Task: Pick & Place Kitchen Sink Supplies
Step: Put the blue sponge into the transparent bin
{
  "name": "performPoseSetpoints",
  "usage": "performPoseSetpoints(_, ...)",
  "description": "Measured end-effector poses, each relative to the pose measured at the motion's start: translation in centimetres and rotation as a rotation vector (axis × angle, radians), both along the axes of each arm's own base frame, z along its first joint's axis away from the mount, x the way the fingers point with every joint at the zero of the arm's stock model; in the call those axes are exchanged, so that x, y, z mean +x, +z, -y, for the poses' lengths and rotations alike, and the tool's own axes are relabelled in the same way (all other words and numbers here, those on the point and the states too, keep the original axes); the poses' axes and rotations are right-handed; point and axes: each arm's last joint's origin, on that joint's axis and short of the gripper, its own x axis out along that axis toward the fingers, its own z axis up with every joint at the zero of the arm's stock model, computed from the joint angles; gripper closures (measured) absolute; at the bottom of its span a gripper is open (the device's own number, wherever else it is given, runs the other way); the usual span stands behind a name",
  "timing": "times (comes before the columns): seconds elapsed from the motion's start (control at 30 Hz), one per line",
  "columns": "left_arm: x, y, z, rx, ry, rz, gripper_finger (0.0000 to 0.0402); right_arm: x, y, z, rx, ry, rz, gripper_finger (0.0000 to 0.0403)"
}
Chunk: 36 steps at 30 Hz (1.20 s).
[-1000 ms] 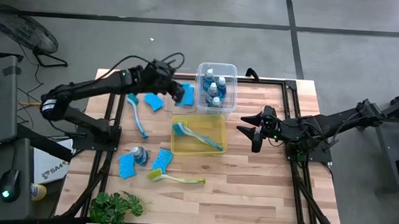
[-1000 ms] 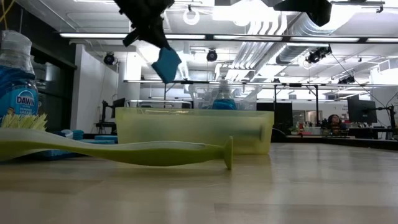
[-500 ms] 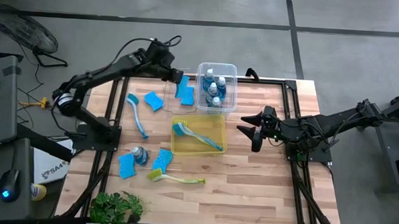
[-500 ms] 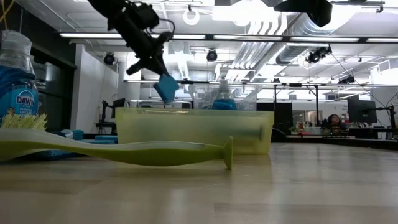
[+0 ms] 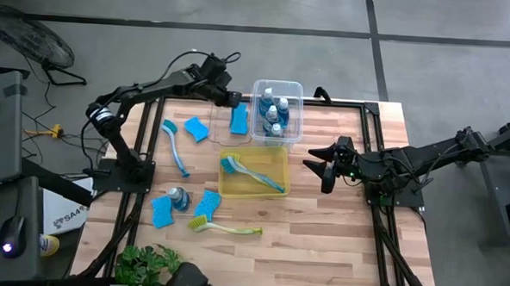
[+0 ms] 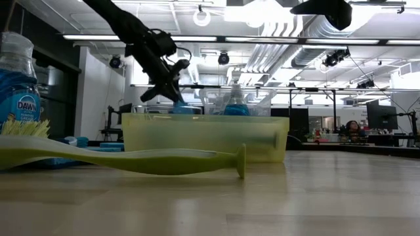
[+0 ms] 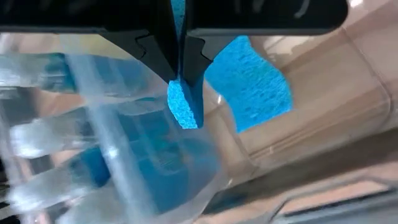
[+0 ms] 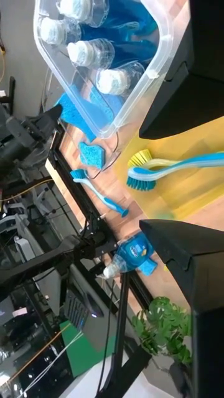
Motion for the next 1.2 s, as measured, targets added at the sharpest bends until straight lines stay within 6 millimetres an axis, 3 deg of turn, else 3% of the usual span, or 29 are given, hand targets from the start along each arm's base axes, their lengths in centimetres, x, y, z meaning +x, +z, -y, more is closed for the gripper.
performPoseSetpoints(0.33, 1.2, -2.7, -1.1, -0.056, 0.04, -0.022, 0.0401, -0.1, -0.2, 0.0, 0.031, -0.011, -0.006, 0.0187)
performPoseSetpoints(0.67, 1.3, -3.2, -1.3, -0.066, 0.093, -0.036, 0.0399, 0.0, -0.2, 0.0, 0.036, -0.012, -0.006, 0.0187)
performPoseSetpoints(1.2, 1.2, -3.3, -1.3, -0.092, 0.111, -0.042, 0.0281, 0.0, -0.2, 0.0, 0.035, -0.011, -0.007, 0.0187)
